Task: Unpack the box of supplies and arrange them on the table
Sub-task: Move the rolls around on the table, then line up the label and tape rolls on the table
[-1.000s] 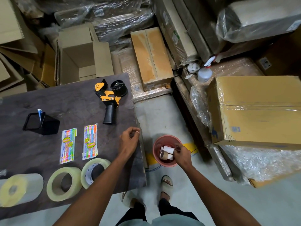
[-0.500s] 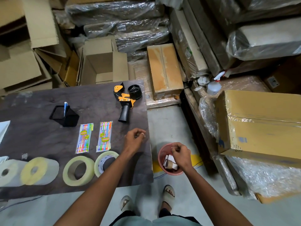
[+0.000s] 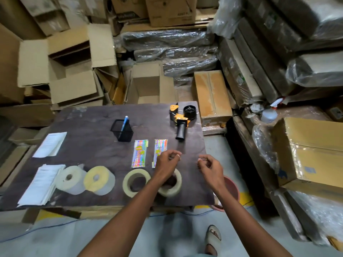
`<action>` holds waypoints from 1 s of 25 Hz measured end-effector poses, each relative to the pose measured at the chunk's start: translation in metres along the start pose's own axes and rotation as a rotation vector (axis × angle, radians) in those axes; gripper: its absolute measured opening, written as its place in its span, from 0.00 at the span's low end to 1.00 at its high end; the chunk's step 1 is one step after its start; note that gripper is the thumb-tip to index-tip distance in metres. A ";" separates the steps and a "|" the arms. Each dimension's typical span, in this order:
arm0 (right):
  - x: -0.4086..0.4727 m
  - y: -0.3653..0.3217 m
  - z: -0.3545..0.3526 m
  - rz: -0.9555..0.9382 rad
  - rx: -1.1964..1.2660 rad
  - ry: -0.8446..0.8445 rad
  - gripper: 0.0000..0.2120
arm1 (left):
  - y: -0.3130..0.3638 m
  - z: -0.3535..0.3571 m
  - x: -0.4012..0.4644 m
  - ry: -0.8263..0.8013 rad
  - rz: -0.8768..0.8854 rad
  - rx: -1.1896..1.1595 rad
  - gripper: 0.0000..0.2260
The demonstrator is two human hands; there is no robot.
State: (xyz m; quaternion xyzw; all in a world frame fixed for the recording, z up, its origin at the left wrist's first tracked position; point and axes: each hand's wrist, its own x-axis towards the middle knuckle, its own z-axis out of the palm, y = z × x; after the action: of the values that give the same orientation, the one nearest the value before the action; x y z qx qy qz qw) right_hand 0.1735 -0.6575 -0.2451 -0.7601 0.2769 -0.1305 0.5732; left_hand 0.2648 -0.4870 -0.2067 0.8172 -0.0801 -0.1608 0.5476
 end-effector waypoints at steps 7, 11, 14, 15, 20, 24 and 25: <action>-0.060 -0.047 0.093 -0.062 -0.001 -0.049 0.06 | -0.040 -0.110 -0.036 0.086 -0.023 0.000 0.06; -0.084 -0.065 0.129 -0.080 0.022 -0.063 0.06 | -0.056 -0.157 -0.051 0.090 -0.030 -0.036 0.06; -0.099 -0.064 0.153 -0.079 -0.025 -0.051 0.08 | -0.066 -0.180 -0.068 0.096 -0.058 -0.052 0.07; -0.106 -0.066 0.160 -0.080 -0.042 -0.045 0.08 | -0.070 -0.188 -0.072 0.102 -0.058 -0.050 0.08; -0.121 -0.081 0.187 -0.061 0.012 -0.094 0.07 | -0.080 -0.217 -0.076 0.114 -0.041 -0.041 0.05; -0.115 -0.096 0.200 -0.061 0.029 -0.078 0.07 | -0.082 -0.230 -0.062 0.100 -0.029 -0.057 0.06; -0.110 -0.101 0.203 -0.062 0.027 -0.071 0.07 | -0.080 -0.233 -0.057 0.096 -0.029 -0.051 0.06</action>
State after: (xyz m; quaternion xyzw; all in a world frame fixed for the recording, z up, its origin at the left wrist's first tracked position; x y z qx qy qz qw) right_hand 0.2158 -0.4137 -0.1997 -0.7645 0.2311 -0.1251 0.5886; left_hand 0.2893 -0.2362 -0.1895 0.8108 -0.0377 -0.1315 0.5691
